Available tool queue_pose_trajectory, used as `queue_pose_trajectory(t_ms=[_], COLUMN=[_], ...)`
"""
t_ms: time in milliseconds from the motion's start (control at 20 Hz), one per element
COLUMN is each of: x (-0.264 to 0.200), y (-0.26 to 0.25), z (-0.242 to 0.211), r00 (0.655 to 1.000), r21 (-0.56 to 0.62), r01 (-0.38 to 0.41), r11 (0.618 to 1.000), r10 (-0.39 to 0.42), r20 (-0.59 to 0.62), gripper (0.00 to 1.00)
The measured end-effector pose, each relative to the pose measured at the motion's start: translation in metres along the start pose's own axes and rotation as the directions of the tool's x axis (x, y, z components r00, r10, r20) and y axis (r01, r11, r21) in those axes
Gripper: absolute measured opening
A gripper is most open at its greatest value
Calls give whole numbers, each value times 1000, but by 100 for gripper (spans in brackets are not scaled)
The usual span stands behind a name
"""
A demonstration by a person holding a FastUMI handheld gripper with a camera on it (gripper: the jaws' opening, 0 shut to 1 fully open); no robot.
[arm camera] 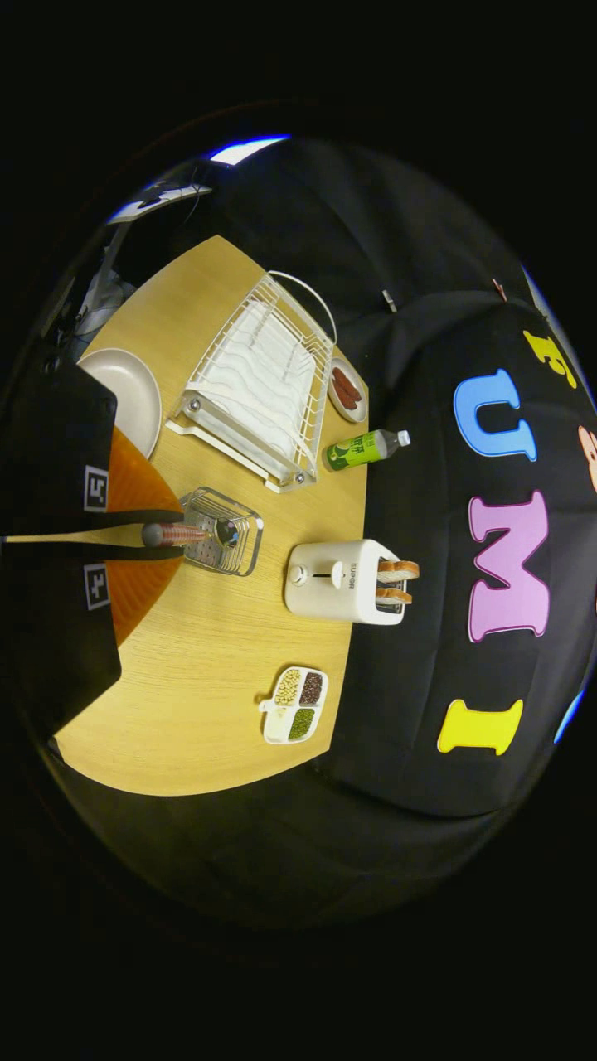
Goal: Take the plate from the dish rack, then take the spoon from the basket and place it into the plate.
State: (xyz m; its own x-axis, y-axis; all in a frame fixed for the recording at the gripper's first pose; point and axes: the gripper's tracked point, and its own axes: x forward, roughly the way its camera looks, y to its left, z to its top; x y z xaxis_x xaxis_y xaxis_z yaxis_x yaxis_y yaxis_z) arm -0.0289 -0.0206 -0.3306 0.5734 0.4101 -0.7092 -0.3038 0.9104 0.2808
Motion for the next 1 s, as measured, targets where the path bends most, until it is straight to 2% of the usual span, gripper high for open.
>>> queue_pose_trajectory(t_ms=[300,500,750,1000], x=[-63,-91,-90,-65], y=[32,64,94,108], z=[14,-21,-76,-111], r00=[994,989,979,973], r21=[42,24,45,57], r01=[-94,-143,-195,-195], r11=[995,989,980,979], r10=[91,142,197,201], r20=[68,33,-55,-110], gripper=[8,8,8,8])
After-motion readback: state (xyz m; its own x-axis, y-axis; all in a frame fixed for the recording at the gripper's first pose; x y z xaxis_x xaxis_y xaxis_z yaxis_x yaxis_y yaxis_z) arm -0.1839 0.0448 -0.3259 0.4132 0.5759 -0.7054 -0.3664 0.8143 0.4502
